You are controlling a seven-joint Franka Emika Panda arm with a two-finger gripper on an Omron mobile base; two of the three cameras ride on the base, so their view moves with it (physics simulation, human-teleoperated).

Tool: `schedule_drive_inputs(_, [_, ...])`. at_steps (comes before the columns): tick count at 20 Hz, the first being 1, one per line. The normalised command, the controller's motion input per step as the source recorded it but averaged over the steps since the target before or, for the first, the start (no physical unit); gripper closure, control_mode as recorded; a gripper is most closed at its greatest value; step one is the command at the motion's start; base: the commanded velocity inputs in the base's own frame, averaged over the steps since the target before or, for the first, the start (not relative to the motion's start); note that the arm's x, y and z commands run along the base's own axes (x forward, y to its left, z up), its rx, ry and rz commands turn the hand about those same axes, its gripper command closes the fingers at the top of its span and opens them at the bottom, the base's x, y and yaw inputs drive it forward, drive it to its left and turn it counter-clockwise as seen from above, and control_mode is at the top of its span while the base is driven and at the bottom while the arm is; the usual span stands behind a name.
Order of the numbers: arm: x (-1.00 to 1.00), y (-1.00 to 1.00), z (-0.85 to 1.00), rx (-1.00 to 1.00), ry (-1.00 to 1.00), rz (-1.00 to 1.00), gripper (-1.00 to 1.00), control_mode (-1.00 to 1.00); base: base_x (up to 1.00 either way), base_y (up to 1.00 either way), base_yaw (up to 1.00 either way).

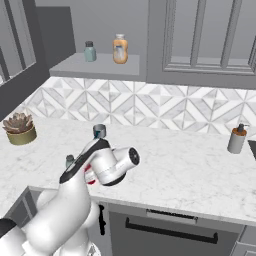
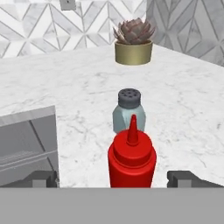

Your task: Put the shaker and condiment bottle from the counter next to their counterparts in the cabinet.

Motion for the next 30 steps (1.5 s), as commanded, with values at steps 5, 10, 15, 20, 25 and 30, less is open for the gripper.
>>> schedule_drive_inputs(5, [0.32, 0.00, -0.24, 0.00, 0.00, 0.11, -1.00, -1.00, 0.00, 0.00, 0.00])
schedule_drive_inputs(10, [0.19, 0.00, -0.29, 0.01, 0.00, 0.09, -1.00, -1.00, 0.00, 0.00, 0.00])
schedule_drive_inputs(15, [0.02, 0.00, -0.12, 0.09, 0.01, 0.07, -1.00, -1.00, 0.00, 0.00, 0.00])
schedule_drive_inputs(20, [0.04, 0.00, -0.09, 0.10, 0.04, 0.06, -1.00, -1.00, 0.00, 0.00, 0.00])
schedule_drive_inputs(25, [0.00, 0.00, -0.11, 0.11, 0.06, 0.06, -1.00, -1.00, 0.00, 0.00, 0.00])
schedule_drive_inputs(30, [0.00, 0.04, -0.10, 0.12, 0.07, 0.06, -1.00, -1.00, 0.00, 0.00, 0.00])
